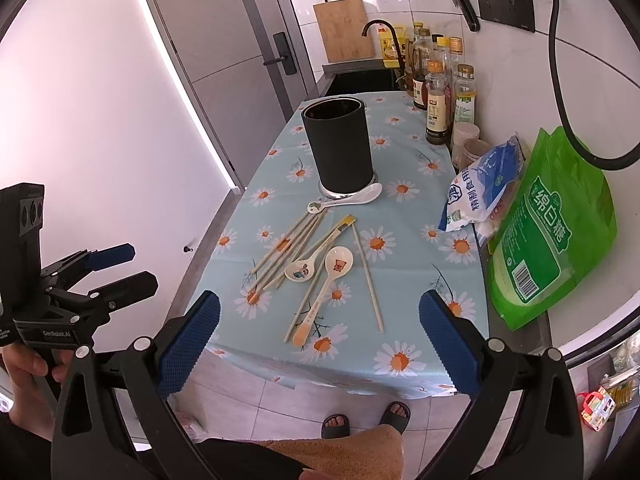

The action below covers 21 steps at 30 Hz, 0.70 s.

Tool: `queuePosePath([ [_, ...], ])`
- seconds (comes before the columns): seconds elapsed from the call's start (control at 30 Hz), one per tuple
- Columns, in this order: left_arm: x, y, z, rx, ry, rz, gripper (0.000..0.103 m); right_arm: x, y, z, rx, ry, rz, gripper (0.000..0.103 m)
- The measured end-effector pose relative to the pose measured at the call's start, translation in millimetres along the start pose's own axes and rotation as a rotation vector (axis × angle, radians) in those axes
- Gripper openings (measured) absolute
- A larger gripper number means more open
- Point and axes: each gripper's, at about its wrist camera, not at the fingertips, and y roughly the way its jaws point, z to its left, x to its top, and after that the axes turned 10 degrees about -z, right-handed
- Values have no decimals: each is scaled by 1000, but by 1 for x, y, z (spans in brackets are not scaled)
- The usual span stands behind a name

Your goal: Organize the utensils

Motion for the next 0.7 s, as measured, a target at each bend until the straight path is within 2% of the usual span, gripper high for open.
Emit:
queuePosePath([
  [0.7, -5, -3, 2, -7, -1, 8, 97, -5, -3, 5, 10, 5, -5, 99],
])
